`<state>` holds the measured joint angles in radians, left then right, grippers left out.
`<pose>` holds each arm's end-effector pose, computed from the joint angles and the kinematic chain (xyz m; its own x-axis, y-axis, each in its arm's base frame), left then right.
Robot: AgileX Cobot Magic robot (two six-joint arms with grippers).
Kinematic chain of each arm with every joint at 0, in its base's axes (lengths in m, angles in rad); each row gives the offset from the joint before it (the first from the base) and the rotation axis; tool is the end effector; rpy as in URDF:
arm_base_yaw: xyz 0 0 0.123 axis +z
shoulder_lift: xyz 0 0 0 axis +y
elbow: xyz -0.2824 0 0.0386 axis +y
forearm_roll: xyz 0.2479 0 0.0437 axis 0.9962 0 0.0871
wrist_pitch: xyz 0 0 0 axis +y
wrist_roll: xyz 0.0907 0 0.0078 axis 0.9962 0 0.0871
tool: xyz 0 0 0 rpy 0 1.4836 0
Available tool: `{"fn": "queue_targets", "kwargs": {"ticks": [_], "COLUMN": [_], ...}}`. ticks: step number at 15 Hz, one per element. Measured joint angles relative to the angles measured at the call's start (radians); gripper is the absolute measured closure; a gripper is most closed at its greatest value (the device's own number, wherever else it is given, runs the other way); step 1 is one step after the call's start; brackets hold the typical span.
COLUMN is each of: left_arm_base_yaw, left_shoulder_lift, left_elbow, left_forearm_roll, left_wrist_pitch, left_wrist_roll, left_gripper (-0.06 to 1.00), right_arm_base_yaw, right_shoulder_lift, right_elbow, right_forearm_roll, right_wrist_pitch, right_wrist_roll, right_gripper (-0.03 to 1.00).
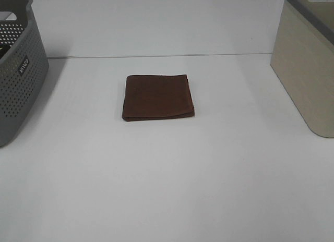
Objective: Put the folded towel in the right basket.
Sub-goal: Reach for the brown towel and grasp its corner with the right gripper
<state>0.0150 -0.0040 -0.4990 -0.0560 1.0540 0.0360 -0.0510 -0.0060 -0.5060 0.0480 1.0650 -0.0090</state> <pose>-0.0051 -0.0045 0.2775 -0.4464 0.0016 -0.8948 0.0323 0.9994 -0.0143 -0.0065 0.0042 0.2785 -0.4479 0.0371 -0.8933 0.0199 0.9993 0.0316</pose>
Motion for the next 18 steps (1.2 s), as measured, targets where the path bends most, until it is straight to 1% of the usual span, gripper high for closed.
{"fn": "queue_targets", "kwargs": {"ticks": [18], "left_arm_base_yaw": [0.0], "left_shoulder_lift": [0.0], "left_elbow": [0.0], "left_forearm_roll": [0.0], "left_wrist_pitch": [0.0], "left_wrist_roll": [0.0], "left_gripper": [-0.02], "right_arm_base_yaw": [0.0], "right_shoulder_lift": [0.0], "right_elbow": [0.0], "right_forearm_roll": [0.0], "right_wrist_pitch": [0.0], "right_wrist_roll": [0.0], "right_gripper": [0.35]}}
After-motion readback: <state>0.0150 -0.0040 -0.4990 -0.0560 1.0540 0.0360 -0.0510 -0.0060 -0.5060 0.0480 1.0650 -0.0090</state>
